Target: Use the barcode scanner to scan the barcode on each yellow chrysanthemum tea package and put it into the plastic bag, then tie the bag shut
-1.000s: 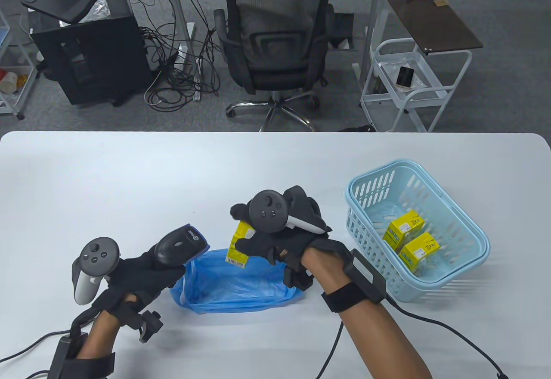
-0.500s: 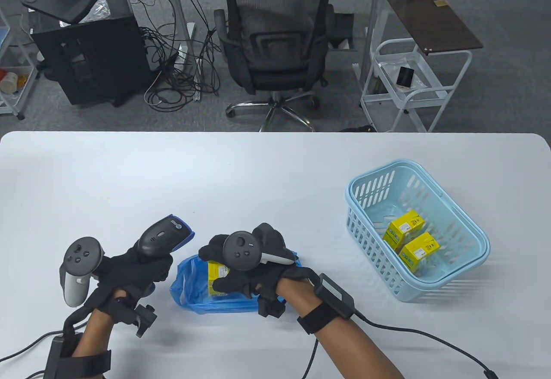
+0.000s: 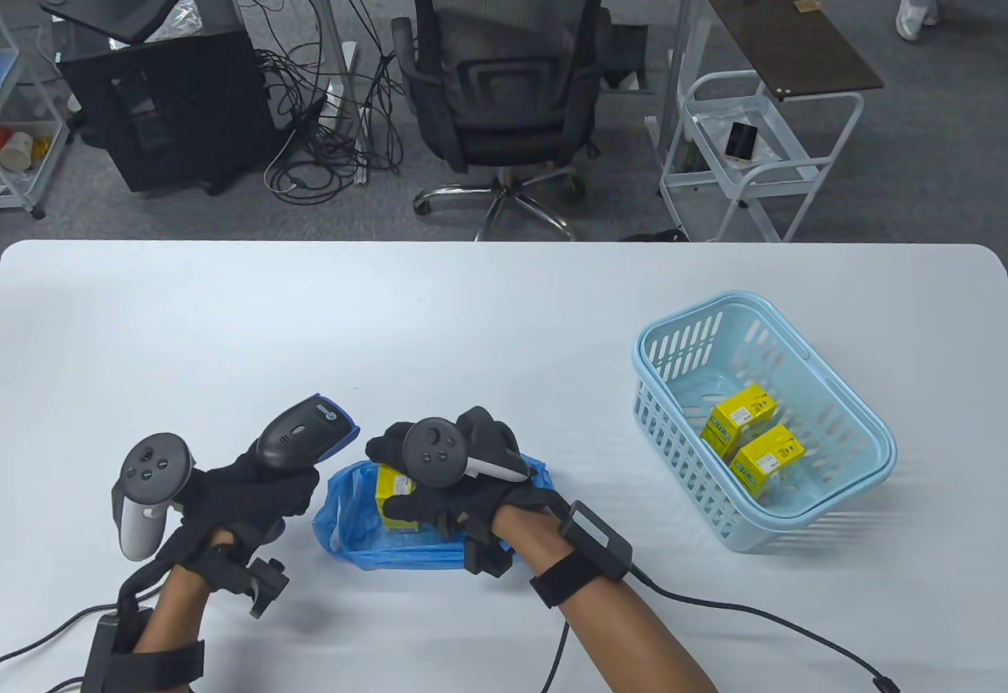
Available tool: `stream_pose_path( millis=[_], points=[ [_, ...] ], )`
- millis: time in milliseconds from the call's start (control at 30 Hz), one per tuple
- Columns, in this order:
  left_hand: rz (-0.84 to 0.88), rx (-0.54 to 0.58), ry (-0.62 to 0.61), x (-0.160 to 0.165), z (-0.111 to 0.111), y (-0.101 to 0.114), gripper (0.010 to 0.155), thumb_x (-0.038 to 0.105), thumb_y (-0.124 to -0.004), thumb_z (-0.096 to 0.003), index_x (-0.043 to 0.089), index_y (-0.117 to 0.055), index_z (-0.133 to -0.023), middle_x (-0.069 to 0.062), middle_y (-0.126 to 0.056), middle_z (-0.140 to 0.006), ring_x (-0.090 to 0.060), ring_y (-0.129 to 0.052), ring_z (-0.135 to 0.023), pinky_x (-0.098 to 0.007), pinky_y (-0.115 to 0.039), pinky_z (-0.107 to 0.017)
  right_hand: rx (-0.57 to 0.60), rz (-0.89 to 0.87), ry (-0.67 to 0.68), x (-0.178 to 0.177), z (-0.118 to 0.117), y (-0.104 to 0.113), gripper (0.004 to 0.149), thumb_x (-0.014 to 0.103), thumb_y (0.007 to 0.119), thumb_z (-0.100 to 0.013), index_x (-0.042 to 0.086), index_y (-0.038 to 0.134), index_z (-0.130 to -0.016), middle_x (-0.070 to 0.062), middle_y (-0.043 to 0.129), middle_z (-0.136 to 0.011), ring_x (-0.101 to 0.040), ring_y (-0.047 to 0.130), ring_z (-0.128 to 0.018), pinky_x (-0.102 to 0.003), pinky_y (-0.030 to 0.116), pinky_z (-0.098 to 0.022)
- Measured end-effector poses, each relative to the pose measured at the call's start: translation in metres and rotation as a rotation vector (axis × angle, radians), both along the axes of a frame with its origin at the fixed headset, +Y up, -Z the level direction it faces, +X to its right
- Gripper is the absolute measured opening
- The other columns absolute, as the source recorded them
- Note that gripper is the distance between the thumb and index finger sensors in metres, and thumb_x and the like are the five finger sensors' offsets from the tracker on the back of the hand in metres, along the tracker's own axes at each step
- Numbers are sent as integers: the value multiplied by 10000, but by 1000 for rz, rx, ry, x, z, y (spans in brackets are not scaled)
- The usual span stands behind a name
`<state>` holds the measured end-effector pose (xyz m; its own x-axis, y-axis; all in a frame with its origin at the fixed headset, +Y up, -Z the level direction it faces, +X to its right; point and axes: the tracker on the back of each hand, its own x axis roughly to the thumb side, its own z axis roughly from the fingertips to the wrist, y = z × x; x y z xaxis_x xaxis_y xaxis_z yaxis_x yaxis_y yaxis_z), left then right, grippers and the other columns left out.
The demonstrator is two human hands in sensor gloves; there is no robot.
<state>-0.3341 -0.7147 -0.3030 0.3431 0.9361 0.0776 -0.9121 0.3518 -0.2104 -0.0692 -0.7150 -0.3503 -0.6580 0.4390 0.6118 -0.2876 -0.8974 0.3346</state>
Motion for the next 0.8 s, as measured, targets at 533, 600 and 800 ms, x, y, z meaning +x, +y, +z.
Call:
stream_pose_path(
  millis=[533, 600, 800],
  points=[
    [11, -6, -8, 1, 0, 0, 755, 544, -857, -393, 240, -537, -1007, 85, -929, -729, -224, -1026, -499, -463, -862, -441, 3, -33, -39, 11, -1, 12, 932, 665, 789, -290, 278, 354, -1017, -136, 386, -1096, -457, 617, -961, -616, 593, -705],
    [17, -6, -7, 0, -1, 0, 756, 545, -857, -393, 241, -537, -1007, 86, -928, -730, -222, -1026, -500, -463, -862, -442, 7, -55, -87, 22, -3, 30, 943, 700, 742, -292, 285, 317, -1024, -145, 302, -1113, -497, 509, -997, -653, 519, -720],
    [19, -5, -11, 0, -1, 0, 755, 544, -857, -393, 241, -538, -1007, 85, -928, -729, -223, -1026, -499, -464, -862, -440, 136, -130, -302, 75, -15, 114, 963, 756, 654, -295, 329, 200, -1029, -135, 62, -1114, -539, 170, -1020, -727, 285, -721]
  ],
)
